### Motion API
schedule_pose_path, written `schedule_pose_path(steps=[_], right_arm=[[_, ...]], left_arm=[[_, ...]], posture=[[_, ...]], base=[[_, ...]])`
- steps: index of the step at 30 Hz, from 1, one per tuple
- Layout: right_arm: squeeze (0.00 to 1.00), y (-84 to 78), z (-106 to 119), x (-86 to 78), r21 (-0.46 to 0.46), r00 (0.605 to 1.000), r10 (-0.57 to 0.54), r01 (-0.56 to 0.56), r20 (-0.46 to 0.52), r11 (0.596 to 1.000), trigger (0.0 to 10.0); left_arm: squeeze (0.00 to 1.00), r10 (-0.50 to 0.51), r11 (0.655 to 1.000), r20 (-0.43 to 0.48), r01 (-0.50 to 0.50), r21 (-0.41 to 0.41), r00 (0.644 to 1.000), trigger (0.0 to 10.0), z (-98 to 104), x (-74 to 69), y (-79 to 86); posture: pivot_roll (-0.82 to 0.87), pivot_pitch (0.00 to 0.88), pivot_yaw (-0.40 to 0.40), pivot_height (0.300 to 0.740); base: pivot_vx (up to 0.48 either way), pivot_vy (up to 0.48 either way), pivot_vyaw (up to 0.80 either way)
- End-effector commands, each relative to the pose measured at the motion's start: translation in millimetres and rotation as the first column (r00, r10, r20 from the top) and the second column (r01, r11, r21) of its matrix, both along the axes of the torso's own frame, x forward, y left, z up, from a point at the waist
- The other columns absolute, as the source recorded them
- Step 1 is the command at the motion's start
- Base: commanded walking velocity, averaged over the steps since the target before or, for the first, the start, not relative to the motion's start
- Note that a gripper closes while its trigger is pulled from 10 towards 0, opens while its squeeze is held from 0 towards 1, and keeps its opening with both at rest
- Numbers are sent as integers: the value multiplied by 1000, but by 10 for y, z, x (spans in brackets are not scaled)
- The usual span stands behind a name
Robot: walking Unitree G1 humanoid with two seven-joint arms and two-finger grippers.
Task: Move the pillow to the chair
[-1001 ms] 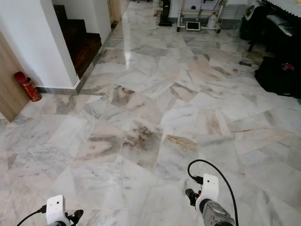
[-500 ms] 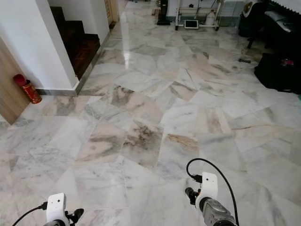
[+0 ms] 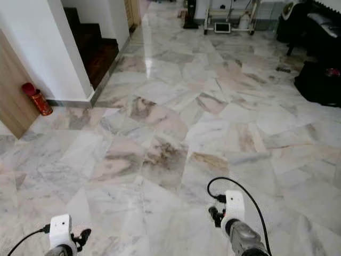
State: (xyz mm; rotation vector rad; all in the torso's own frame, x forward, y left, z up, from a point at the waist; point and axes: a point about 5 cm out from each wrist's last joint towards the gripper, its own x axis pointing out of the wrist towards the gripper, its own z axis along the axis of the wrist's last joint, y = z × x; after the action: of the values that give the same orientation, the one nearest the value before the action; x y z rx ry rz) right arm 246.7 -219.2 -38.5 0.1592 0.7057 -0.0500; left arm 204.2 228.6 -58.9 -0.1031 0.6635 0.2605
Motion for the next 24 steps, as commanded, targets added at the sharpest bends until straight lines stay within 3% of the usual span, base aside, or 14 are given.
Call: schedule_pose_path(steps=[1,5,6,7,8,9,10,12,13,16,18,19,20,24], right_arm=[[0,-19,24,7,2,998,-30,30,51,1000,10000],[0,-36,68,31,21,989,-77,75,125,997,10000],[0,-40,75,33,23,987,-87,85,136,996,10000],[0,-64,94,38,-27,983,-89,94,158,995,10000],[0,-64,94,38,-27,983,-89,94,158,995,10000],[0,-69,104,40,-30,979,-99,106,175,994,10000],[0,-85,243,154,-82,958,-80,107,275,991,10000],[0,-55,489,330,-119,904,-39,99,426,988,10000],[0,-7,668,416,-110,851,-16,86,525,990,10000],[0,85,853,454,-135,788,45,49,614,990,10000],[0,112,899,452,-136,768,54,44,638,990,10000],[0,148,987,438,-159,730,85,34,678,987,10000],[0,148,987,438,-159,730,85,34,678,987,10000],[0,225,1182,345,-178,669,112,31,735,984,10000]], left_arm=[[0,26,999,35,-27,25,999,10000,15,-22,25],[0,-10,998,99,4,56,995,10000,71,16,22],[0,-41,995,169,25,91,985,10000,207,155,116],[0,-116,982,385,47,184,916,10000,683,520,320],[0,-116,982,385,47,184,916,10000,683,520,320],[0,-145,975,461,48,217,875,10000,859,611,350],[0,-175,968,524,48,247,834,10000,996,656,341],[0,-205,961,564,54,272,800,10000,1093,677,314],[0,-239,954,607,65,294,758,10000,1214,702,263],[0,-281,947,657,89,309,699,10000,1377,711,151],[0,-298,943,665,100,319,685,10000,1424,693,108],[0,-313,940,678,115,321,665,10000,1480,650,48],[0,-313,940,678,115,321,665,10000,1480,650,48],[0,-329,936,694,125,328,641,10000,1587,522,-40]], posture=[[3,0,2,740],[-6,0,4,740],[-6,0,4,740],[-11,0,7,740],[-11,0,7,740],[-11,0,8,740],[-13,0,10,740],[-13,0,11,740],[-12,0,13,740],[-12,0,18,740],[-14,0,23,740],[-16,0,27,740],[-16,0,27,740],[-27,0,26,740]], base=[[0,0,0],[0,0,0],[0,0,0],[0,0,0],[0,0,0],[0,0,0],[0,0,0],[0,0,0],[0,0,0],[0,0,0],[0,0,0],[0,0,0],[0,0,0],[0,0,0]])
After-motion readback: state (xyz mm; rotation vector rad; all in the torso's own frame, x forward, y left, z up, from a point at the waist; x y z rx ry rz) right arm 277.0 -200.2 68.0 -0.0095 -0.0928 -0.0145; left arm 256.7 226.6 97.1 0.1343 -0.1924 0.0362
